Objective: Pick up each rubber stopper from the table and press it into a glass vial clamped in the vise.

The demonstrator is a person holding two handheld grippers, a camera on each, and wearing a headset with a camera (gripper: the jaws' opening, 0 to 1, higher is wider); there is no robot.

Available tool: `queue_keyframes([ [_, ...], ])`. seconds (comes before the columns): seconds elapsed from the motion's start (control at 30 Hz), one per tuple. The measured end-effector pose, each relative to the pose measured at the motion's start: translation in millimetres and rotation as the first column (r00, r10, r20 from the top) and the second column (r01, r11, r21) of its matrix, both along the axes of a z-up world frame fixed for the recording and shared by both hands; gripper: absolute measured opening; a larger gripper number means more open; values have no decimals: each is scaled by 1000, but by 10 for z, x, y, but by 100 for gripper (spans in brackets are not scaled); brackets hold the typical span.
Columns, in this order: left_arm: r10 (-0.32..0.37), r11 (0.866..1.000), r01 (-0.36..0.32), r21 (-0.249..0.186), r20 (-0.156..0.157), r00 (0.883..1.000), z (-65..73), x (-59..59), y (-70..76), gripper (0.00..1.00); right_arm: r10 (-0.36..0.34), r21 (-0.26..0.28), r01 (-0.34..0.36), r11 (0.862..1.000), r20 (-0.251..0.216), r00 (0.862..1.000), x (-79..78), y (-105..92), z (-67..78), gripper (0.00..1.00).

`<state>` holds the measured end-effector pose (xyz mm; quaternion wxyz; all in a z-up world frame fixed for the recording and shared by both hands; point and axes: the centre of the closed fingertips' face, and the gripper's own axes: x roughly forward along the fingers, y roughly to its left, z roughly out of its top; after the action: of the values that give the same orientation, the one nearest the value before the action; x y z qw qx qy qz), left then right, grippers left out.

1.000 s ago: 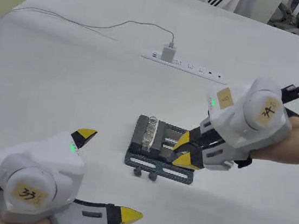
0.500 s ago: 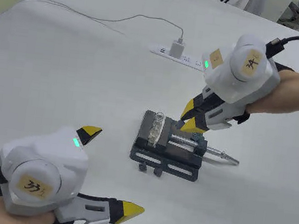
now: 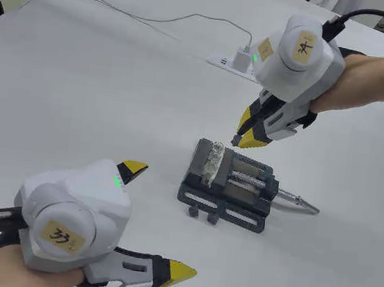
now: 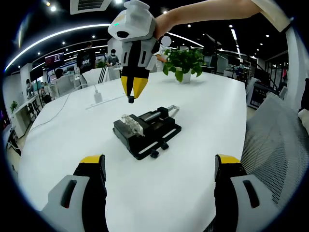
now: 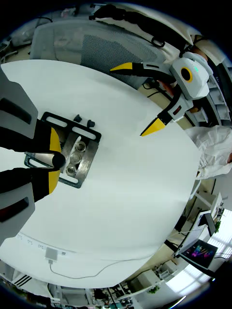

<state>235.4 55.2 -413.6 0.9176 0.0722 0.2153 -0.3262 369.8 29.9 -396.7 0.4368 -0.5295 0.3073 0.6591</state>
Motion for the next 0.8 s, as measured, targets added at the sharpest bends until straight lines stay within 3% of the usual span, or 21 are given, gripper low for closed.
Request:
queue_keyframes([
  [0.2, 3, 1000, -3, 2, 0, 1000, 5, 18, 33, 92, 20, -35, -20, 999, -4, 1000, 87, 71, -75, 6],
  [0.8, 28, 1000, -28, -9, -25, 999, -77, 4, 94, 90, 22, -95, -24, 995, -21, 1000, 107, 120, -325, 6],
])
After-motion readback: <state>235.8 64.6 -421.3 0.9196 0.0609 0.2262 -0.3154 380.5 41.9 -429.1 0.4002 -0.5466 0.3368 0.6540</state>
